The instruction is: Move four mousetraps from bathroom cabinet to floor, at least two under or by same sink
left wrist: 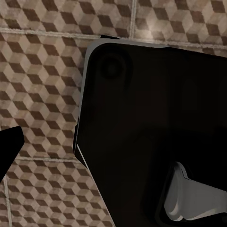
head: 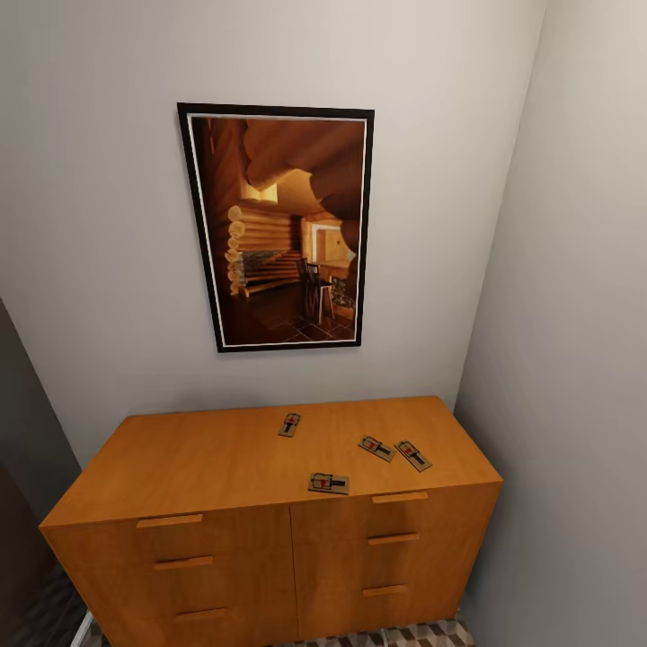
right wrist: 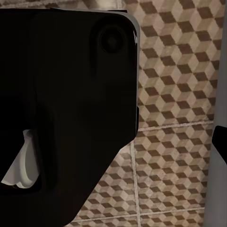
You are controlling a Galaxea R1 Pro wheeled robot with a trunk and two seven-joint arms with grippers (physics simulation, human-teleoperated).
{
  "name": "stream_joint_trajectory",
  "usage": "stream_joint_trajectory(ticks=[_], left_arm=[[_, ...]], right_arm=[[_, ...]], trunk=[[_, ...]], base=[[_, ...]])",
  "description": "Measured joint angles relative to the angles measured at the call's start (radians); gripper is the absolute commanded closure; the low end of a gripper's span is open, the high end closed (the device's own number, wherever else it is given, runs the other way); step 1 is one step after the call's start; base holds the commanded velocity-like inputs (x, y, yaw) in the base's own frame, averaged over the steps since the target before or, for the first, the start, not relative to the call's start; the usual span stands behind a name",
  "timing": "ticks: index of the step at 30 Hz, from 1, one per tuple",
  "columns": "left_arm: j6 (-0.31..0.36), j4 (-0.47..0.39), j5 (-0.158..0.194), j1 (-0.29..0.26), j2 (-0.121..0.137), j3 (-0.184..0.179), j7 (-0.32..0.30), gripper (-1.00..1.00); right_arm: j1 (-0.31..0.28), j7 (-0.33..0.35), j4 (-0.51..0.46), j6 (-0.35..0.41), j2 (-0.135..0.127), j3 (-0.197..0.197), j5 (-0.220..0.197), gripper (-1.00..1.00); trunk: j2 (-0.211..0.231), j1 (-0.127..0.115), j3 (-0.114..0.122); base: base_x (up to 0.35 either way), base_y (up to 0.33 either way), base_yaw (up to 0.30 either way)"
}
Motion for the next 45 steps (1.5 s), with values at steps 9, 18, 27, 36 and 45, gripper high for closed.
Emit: stream_joint_trajectory(ticks=[9, 18, 27, 36, 45], left_arm=[[0.000, 0.000, 0.000, 0.000, 0.000, 0.000, 0.000, -1.00], [0.000, 0.000, 0.000, 0.000, 0.000, 0.000, 0.000, -1.00], [0.001, 0.000, 0.000, 0.000, 0.000, 0.000, -0.001, -1.00], [0.001, 0.000, 0.000, 0.000, -0.001, 0.000, -0.001, -1.00], [0.001, 0.000, -0.003, 0.000, -0.001, 0.000, -0.004, -1.00]], right_arm=[[0.000, 0.000, 0.000, 0.000, 0.000, 0.000, 0.000, -1.00], [0.000, 0.000, 0.000, 0.000, 0.000, 0.000, 0.000, -1.00], [0.000, 0.000, 0.000, 0.001, 0.000, 0.000, 0.000, -1.00], [0.000, 0.000, 0.000, 0.000, 0.000, 0.000, 0.000, -1.00], [0.000, 0.000, 0.000, 0.001, 0.000, 0.000, 0.000, -1.00]], trunk=[[0.000, 0.000, 0.000], [0.000, 0.000, 0.000], [0.000, 0.000, 0.000], [0.000, 0.000, 0.000], [0.000, 0.000, 0.000]], base=[[0.000, 0.000, 0.000], [0.000, 0.000, 0.000], [0.000, 0.000, 0.000], [0.000, 0.000, 0.000], [0.000, 0.000, 0.000]])
